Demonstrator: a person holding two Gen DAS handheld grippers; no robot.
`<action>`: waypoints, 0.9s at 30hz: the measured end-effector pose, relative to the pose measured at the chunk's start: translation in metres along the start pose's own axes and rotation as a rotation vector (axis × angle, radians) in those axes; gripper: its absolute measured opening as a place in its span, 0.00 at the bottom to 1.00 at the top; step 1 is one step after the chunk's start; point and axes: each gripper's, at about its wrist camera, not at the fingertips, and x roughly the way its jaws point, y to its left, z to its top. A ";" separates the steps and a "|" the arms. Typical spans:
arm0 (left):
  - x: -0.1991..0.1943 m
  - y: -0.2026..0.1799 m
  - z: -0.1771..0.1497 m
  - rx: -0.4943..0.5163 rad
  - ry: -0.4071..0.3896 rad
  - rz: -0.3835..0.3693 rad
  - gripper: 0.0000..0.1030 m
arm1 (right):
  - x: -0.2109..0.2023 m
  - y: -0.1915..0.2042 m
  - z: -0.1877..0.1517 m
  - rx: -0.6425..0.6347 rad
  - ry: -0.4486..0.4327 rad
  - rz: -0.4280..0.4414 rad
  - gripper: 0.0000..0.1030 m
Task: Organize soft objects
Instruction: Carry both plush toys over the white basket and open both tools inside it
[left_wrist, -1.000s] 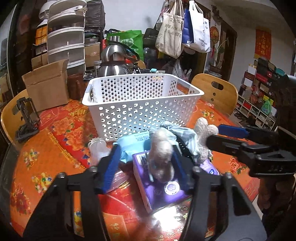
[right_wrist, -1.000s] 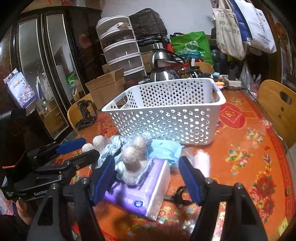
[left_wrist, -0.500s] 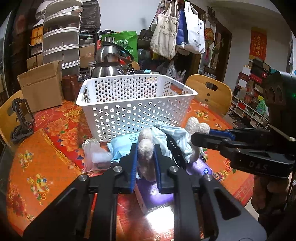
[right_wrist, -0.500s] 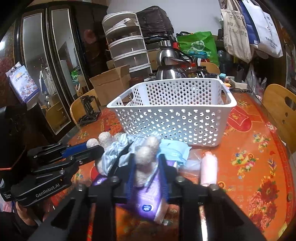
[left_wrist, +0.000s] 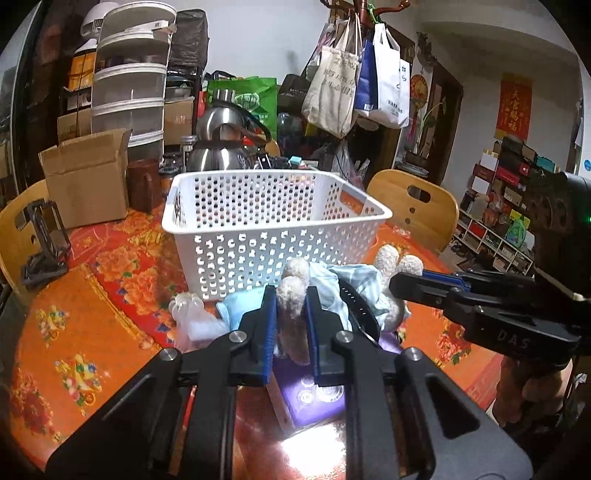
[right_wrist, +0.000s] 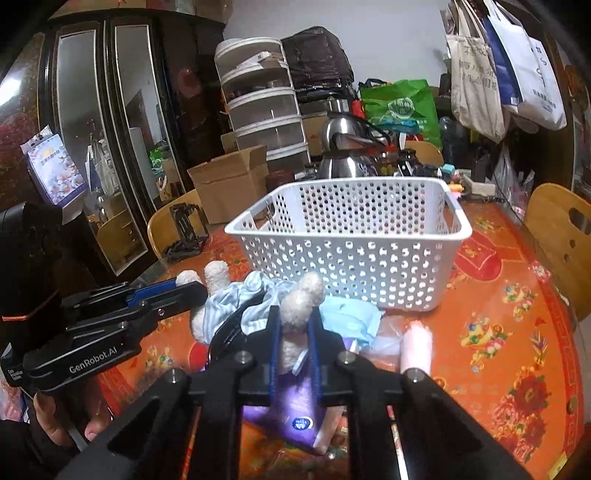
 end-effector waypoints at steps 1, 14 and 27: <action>-0.001 0.001 0.002 -0.002 -0.005 -0.003 0.13 | -0.001 0.001 0.003 -0.004 -0.006 -0.001 0.11; -0.014 -0.001 0.077 0.001 -0.074 -0.019 0.13 | -0.012 0.002 0.062 -0.051 -0.072 -0.008 0.11; 0.041 0.025 0.188 -0.048 -0.044 -0.013 0.13 | 0.037 -0.012 0.153 -0.098 -0.023 -0.098 0.11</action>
